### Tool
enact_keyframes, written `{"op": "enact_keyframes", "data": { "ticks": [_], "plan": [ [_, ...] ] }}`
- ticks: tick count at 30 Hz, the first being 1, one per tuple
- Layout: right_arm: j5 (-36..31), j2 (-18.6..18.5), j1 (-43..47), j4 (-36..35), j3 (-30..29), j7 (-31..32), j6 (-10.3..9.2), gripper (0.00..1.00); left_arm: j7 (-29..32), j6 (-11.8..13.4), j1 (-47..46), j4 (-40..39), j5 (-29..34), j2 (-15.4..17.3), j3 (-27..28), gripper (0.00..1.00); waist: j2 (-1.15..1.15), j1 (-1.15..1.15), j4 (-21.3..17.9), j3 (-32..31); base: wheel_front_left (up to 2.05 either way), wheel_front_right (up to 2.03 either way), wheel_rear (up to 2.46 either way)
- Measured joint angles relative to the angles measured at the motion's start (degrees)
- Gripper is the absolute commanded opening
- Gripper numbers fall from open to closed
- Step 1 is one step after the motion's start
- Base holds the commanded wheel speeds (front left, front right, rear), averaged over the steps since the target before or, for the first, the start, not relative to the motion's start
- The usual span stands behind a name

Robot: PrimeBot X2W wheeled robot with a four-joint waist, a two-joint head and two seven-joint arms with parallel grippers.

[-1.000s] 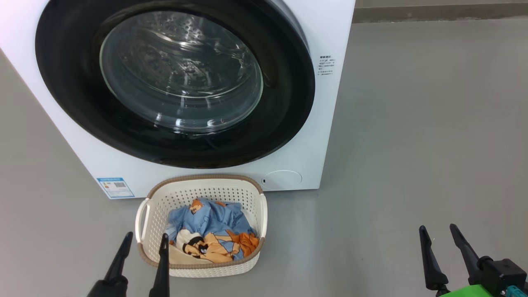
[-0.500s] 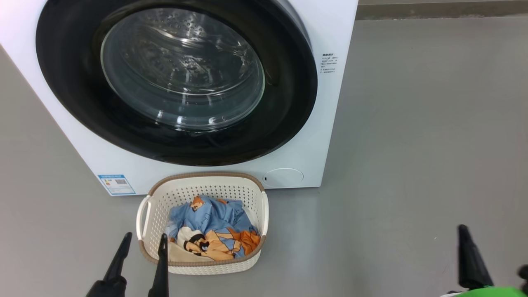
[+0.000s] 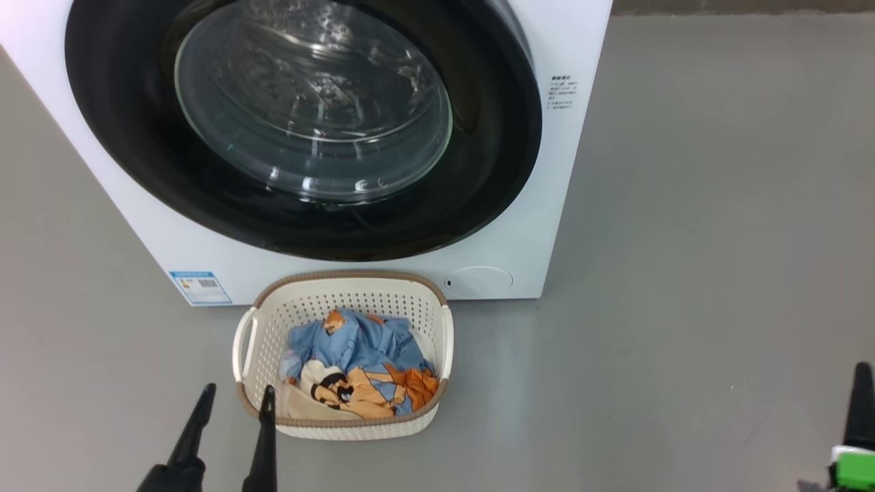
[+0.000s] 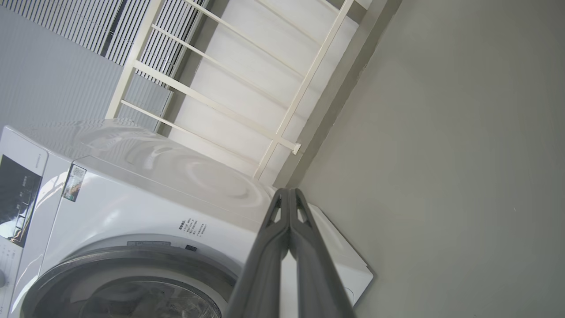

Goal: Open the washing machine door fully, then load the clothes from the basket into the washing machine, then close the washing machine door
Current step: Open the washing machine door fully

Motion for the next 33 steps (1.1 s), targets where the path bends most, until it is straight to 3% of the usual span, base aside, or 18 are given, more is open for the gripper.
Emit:
{"op": "enact_keyframes", "data": {
  "ticks": [7,13,22,33],
  "plan": [
    [16.1,-4.4,-3.2,1.6,1.2,0.4,0.0,0.0,0.0,0.0,0.4,-0.5,-2.1,0.0,1.3,1.0,0.0,0.0,0.2,1.9,0.0,0.0,0.0],
    [25.0,-7.0,-7.8,3.0,-1.5,6.5,0.0,0.0,-0.4,-0.1,0.4,-1.5,-2.0,0.0,1.6,1.0,0.0,0.0,0.1,4.4,0.0,0.0,0.0],
    [29.6,-8.5,-15.9,5.7,-7.8,18.0,0.0,0.0,-0.4,-0.3,-1.9,-2.5,-2.0,0.0,2.1,1.0,0.0,0.0,0.6,8.9,0.0,0.0,0.0],
    [29.4,-9.1,-26.4,6.8,-13.0,32.9,0.0,0.0,-0.4,0.3,-3.7,-4.2,-2.1,0.0,1.2,1.0,0.0,0.0,2.7,14.5,0.0,0.0,0.0]
  ]
}}
